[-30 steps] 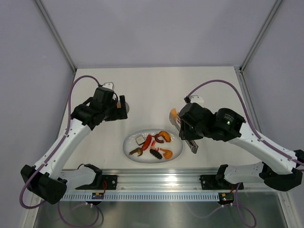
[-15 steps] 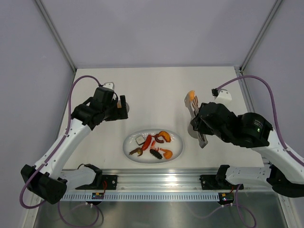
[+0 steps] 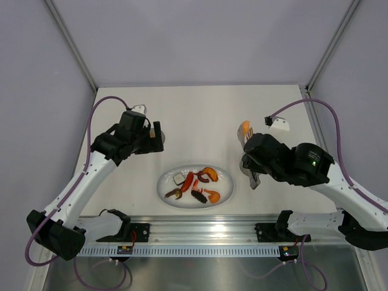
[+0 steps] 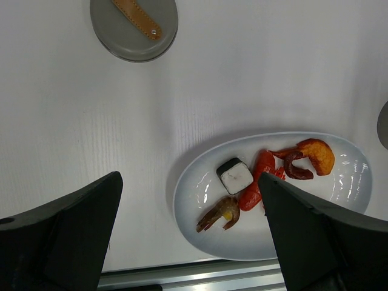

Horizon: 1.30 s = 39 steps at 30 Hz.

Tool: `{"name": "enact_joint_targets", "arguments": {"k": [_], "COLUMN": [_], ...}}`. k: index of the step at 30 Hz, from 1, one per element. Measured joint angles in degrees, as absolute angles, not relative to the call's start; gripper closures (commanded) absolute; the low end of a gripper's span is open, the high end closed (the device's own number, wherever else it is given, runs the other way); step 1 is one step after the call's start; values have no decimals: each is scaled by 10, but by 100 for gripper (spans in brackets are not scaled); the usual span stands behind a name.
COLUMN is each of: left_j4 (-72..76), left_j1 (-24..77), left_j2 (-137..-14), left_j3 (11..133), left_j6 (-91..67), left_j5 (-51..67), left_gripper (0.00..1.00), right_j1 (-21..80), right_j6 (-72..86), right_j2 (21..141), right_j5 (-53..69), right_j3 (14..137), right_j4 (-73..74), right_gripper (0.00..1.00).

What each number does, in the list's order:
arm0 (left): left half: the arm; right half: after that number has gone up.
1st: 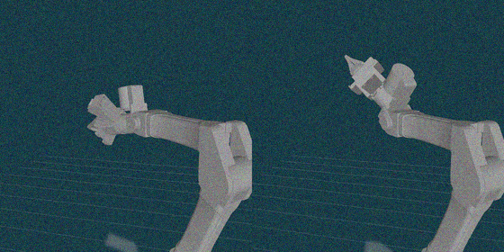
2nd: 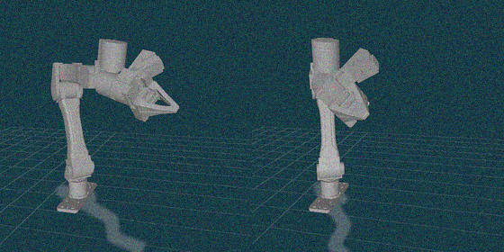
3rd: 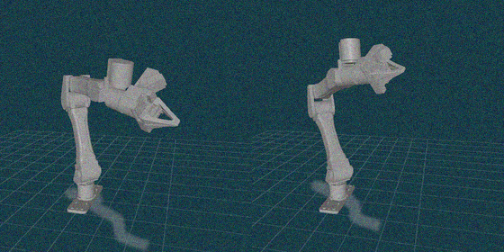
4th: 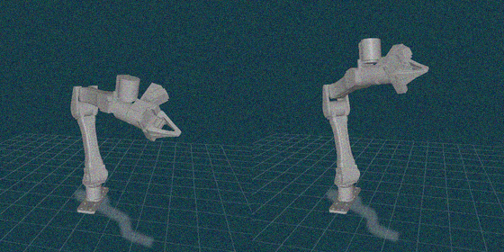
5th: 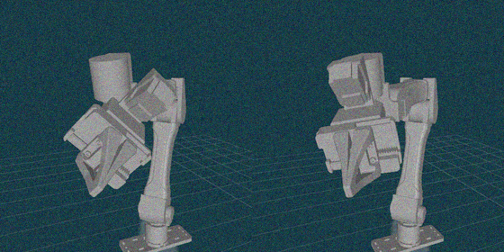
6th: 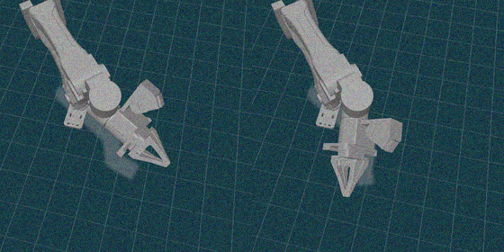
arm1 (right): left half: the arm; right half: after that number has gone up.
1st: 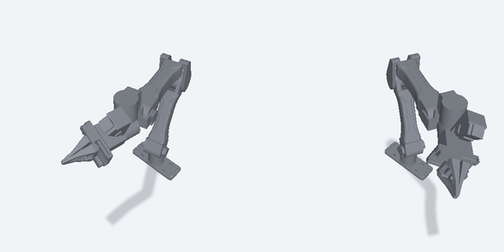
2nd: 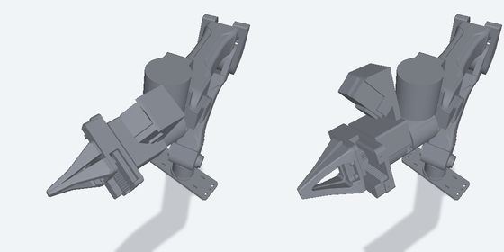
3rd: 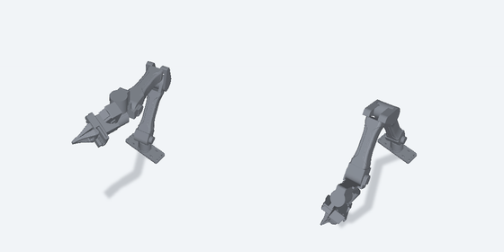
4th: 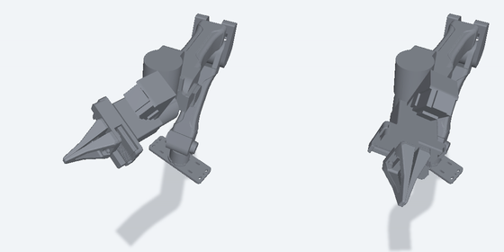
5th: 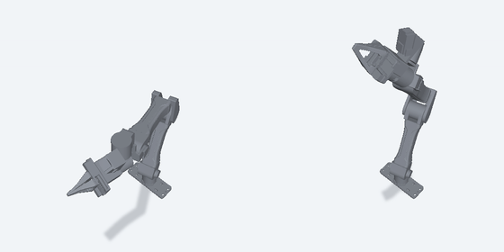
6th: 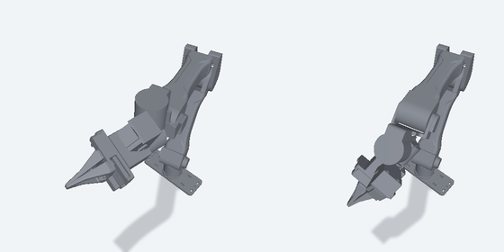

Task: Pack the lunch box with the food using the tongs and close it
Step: Place the fake food in the packing box.

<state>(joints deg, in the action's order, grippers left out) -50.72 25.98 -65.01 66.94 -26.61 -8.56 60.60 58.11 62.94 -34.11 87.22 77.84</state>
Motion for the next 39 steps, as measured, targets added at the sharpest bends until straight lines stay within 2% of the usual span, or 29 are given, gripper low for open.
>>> {"name": "enact_joint_targets", "arguments": {"k": [12, 34, 39], "left_j4": [-500, -498, -497], "left_j1": [260, 260, 260], "left_j2": [-654, -666, -669], "left_j3": [669, 669, 669], "left_j6": [-266, -266, -266], "left_j5": [-79, -64, -63], "left_gripper": [1, 1, 1], "right_j1": [595, 570, 565], "right_j6": [609, 636, 639], "right_j2": [637, 571, 572], "right_j5": [-341, -341, -341], "right_j3": [822, 739, 722], "right_j4": [778, 779, 779], "right_gripper": [82, 81, 75]}}
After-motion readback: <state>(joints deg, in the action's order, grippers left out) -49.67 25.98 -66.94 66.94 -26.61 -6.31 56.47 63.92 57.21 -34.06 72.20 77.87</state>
